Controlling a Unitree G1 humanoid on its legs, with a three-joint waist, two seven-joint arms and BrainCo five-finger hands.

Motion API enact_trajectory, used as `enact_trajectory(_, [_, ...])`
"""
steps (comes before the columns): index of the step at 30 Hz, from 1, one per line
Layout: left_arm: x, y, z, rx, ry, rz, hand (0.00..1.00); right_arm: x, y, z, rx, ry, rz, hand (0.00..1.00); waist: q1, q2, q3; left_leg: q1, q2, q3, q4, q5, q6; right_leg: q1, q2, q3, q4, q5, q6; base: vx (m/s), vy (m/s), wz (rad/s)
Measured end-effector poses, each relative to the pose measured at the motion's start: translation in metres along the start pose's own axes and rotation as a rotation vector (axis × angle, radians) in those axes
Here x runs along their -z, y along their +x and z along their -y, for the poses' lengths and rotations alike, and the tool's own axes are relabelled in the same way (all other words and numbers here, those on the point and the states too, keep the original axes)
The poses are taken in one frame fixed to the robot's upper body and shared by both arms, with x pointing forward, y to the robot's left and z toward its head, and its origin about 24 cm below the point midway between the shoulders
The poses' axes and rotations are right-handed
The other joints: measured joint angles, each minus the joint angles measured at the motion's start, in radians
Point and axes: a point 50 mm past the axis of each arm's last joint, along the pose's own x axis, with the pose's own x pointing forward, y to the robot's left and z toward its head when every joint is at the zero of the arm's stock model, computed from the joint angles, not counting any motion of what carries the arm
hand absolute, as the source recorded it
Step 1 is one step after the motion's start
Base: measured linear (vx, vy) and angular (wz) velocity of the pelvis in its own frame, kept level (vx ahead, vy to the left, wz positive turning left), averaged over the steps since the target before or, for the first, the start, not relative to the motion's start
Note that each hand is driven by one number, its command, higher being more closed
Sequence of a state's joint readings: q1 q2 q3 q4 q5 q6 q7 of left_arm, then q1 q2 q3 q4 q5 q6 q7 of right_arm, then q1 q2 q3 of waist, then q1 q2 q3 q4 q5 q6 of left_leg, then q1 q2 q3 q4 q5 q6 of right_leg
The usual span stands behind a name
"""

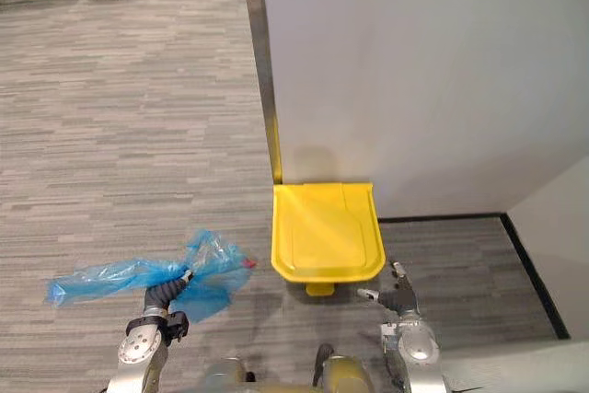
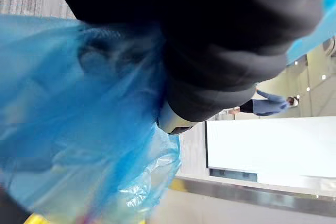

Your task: Gather rubbish on tea table into small bin, then transfer packed bag to large trash can.

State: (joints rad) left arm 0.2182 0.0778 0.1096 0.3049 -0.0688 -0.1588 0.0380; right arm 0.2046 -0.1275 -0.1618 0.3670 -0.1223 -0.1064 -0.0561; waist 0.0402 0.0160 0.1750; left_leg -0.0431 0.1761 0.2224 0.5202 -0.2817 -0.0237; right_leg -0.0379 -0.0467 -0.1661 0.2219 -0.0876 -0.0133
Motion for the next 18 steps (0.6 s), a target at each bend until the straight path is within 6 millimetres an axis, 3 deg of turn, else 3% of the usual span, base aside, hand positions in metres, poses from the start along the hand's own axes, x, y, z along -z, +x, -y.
enact_trajectory(2, [0.002,0.000,0.000,0.014,0.003,-0.008,1.00,0.005,-0.001,0.006,0.039,0.021,-0.025,0.00,0.001,0.024,-0.014,0.003,0.013,0.000,-0.171,0.081,-0.034,0.001,0.014,0.008,-0.005,-0.003,0.015,0.16,0.124,-0.13])
enact_trajectory(7, [0.007,-0.005,-0.002,0.018,0.015,-0.028,1.00,0.020,-0.010,0.009,0.053,0.032,-0.078,0.00,-0.002,0.008,-0.036,0.061,-0.030,0.033,-0.249,0.082,-0.033,0.023,-0.013,0.036,-0.051,0.008,0.050,0.07,0.116,-0.11])
enact_trajectory(13, [0.016,-0.010,-0.008,0.023,0.031,-0.065,1.00,0.040,-0.015,0.011,0.066,0.043,-0.168,0.00,-0.002,0.007,-0.042,0.115,-0.046,0.053,-0.343,0.118,-0.037,0.032,-0.013,0.056,-0.071,0.013,0.056,-0.01,0.003,-0.10])
enact_trajectory(18, [0.024,-0.014,-0.015,-0.004,0.031,-0.101,1.00,0.045,-0.014,0.009,0.059,0.043,-0.199,0.00,0.000,0.006,-0.042,0.115,-0.036,0.064,-0.349,0.122,-0.044,0.020,0.001,0.069,-0.073,0.023,0.050,-0.05,-0.039,-0.13])
